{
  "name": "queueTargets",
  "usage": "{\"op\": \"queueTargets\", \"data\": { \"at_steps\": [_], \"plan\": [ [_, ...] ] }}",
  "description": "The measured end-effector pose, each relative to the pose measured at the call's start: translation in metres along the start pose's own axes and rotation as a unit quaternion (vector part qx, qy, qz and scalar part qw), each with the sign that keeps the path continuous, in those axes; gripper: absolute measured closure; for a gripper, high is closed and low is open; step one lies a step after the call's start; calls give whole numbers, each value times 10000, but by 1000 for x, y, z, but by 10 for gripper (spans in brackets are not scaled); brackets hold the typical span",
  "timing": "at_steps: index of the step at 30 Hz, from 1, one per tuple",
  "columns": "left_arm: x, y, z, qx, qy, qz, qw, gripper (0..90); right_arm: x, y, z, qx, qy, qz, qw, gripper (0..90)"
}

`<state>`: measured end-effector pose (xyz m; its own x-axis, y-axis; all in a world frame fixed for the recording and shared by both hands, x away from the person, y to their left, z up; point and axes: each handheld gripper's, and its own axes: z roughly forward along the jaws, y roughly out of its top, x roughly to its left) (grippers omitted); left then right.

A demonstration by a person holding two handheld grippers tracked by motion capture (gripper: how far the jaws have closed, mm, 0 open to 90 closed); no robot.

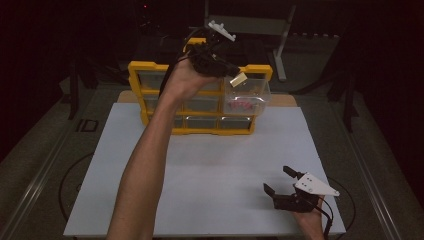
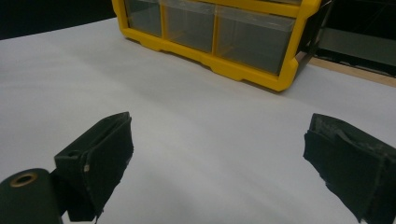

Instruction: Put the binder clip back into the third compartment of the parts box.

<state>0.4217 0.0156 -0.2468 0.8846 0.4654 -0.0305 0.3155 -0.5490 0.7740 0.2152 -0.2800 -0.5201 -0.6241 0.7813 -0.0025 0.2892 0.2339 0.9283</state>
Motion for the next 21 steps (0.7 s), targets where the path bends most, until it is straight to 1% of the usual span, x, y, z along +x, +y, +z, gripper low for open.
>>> {"op": "queueTargets", "data": {
  "at_steps": [2, 3, 4, 5, 6, 7, 9, 10, 12, 14, 16, 18, 20, 21],
  "plan": [
    [-2, 1, 9, 78, -81, -81, 9999, 875, 0, 0, 0, 7, 8, 12, 10000, 78],
    [-2, 1, 12, 85, -38, -134, 9999, 792, 1, 0, 0, 9, 6, -3, 10000, 78],
    [-3, 0, 13, 111, 57, -121, 9998, 618, 1, 0, 0, 16, -2, -15, 10000, 78],
    [-5, 0, 14, 170, 305, -71, 9994, 449, 1, 0, 0, 17, 3, -12, 10000, 78],
    [-5, -1, 16, 238, 537, -131, 9982, 254, 1, 0, -1, 10, 2, -1, 10000, 78],
    [-3, -2, 16, 276, 588, -224, 9976, 122, 0, 0, -1, 10, -8, -8, 10000, 78],
    [1, -6, 14, 321, 635, -328, 9969, 30, 0, 0, 0, 0, -15, 1, 10000, 78],
    [3, -8, 13, 334, 636, -342, 9968, 2, 0, 0, 0, 1, -14, -4, 10000, 78],
    [5, -14, 10, 306, 699, -367, 9964, 0, 0, 1, 0, -4, -6, -10, 10000, 78],
    [7, -20, 7, 261, 679, -371, 9967, 0, 1, 1, 0, 3, -10, -9, 10000, 78],
    [8, -25, 5, 250, 728, -385, 9963, 0, 1, 1, 1, 0, -5, -2, 10000, 78],
    [9, -33, 1, 171, 737, -431, 9962, 0, 2, 1, 1, -5, -11, -2, 10000, 78],
    [9, -40, -3, 86, 742, -432, 9963, 0, 2, 1, 2, 0, -12, -14, 10000, 78],
    [9, -45, -5, 54, 707, -419, 9966, 0, 2, 1, 2, -1, -9, -24, 10000, 78]
  ]
}}
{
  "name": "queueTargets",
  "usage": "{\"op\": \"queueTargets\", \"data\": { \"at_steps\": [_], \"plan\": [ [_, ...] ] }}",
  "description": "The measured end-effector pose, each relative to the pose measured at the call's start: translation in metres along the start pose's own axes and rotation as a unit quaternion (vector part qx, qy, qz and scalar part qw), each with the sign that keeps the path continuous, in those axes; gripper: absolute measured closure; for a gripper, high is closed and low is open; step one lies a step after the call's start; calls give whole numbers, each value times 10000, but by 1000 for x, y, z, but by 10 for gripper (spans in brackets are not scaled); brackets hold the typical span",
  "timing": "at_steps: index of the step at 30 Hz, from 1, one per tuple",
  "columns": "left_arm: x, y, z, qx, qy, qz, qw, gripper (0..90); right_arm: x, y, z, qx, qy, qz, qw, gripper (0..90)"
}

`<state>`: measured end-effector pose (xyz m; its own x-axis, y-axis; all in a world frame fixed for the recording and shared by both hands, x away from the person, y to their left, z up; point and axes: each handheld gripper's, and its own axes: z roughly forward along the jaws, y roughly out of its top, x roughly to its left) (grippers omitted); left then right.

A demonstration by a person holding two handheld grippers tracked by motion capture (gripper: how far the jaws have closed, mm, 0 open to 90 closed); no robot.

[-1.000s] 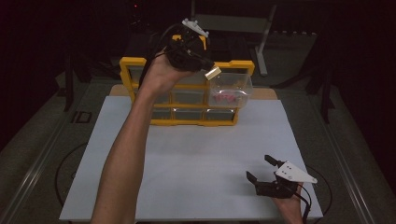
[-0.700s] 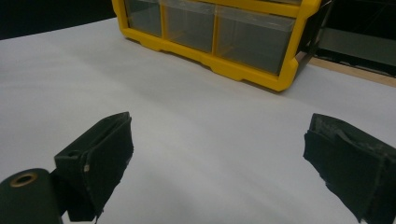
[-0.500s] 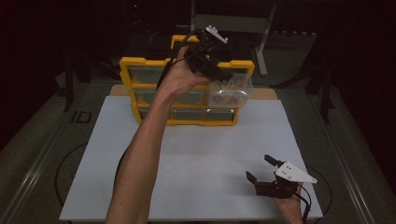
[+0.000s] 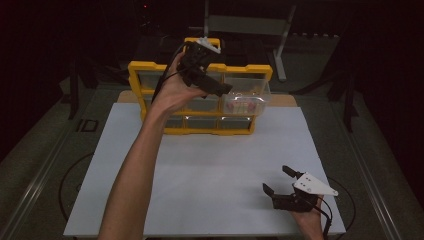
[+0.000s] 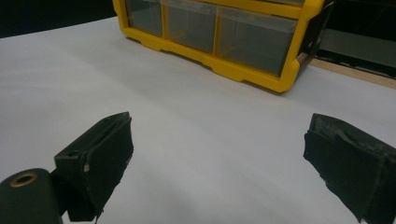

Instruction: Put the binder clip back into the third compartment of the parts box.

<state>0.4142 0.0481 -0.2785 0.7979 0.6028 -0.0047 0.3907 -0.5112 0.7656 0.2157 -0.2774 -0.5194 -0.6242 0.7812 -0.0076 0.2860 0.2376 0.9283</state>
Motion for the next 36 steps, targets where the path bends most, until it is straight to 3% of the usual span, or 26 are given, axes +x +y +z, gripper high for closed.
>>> {"op": "queueTargets", "data": {
  "at_steps": [7, 8, 12, 17, 20, 21, 22, 25, 26, 27, 30, 36],
  "plan": [
    [2, -29, -17, -132, 179, 110, 9997, 0, 0, 0, 0, -13, 11, 23, 10000, 78],
    [4, -42, -26, -224, 241, 110, 9994, 0, 1, 0, 0, -15, 11, 29, 10000, 78],
    [5, -69, -39, -422, 404, 106, 9982, 0, 2, 1, 2, -26, 42, 7, 10000, 78],
    [6, -109, -48, -529, 431, 85, 9976, 0, 4, 1, 3, -27, 70, -33, 10000, 77],
    [8, -135, -53, -653, 427, -32, 9969, 0, 5, 2, 4, -25, 86, -25, 10000, 77],
    [8, -135, -53, -653, 427, -32, 9969, 0, 5, 2, 4, -25, 86, -25, 10000, 77],
    [6, -155, -55, -774, 441, -92, 9960, 0, 5, 2, 4, -34, 87, -36, 10000, 77],
    [1, -187, -55, -951, 443, -176, 9943, 0, 5, 2, 5, -42, 93, -29, 9999, 77],
    [1, -187, -55, -951, 443, -176, 9943, 0, 5, 2, 5, -42, 93, -29, 9999, 77],
    [-2, -209, -53, -1020, 459, -268, 9934, 0, 5, 2, 5, -54, 103, -15, 9999, 77],
    [-6, -240, -51, -1087, 492, -393, 9921, 0, 6, 2, 5, -54, 112, 11, 9999, 78],
    [-15, -293, -51, -1182, 912, -559, 9872, 0, 5, 2, 5, -129, 98, 6, 9999, 77]
  ]
}}
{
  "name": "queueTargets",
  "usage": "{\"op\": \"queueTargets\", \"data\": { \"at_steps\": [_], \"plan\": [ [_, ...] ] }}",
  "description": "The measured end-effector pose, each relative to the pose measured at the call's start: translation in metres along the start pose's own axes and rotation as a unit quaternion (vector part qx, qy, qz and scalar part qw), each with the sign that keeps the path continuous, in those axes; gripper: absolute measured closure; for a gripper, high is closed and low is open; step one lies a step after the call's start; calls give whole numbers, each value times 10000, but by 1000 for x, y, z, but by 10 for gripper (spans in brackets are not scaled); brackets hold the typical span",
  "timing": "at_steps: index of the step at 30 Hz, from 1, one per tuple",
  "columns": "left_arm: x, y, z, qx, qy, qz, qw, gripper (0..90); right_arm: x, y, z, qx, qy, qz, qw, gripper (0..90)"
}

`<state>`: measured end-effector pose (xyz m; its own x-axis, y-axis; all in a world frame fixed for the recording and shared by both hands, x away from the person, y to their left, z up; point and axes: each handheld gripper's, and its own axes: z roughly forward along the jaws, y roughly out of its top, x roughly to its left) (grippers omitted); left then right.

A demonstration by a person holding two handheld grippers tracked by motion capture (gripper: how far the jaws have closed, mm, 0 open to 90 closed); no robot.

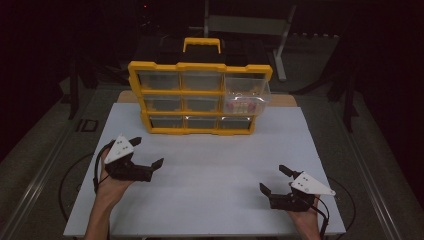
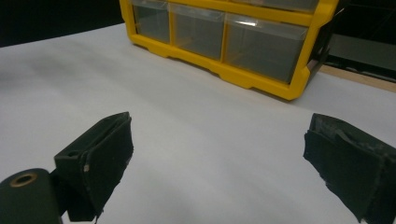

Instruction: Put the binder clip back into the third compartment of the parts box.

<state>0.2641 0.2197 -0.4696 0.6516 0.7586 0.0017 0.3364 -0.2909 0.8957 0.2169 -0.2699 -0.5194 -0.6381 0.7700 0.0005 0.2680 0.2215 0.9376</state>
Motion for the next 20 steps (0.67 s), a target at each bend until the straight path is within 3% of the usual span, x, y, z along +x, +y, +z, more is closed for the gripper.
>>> {"op": "queueTargets", "data": {
  "at_steps": [5, 9, 20],
  "plan": [
    [0, -40, -14, -79, 152, -237, 9996, 0, -3, 0, 1, -58, 3, 98, 9999, 77],
    [-1, -60, -25, -241, 314, -369, 9985, 0, -3, -1, 2, -87, -38, 120, 9999, 77],
    [3, -66, -41, -542, 543, -635, 9950, 0, -4, -3, 0, -75, -77, 122, 9999, 77]
  ]
}}
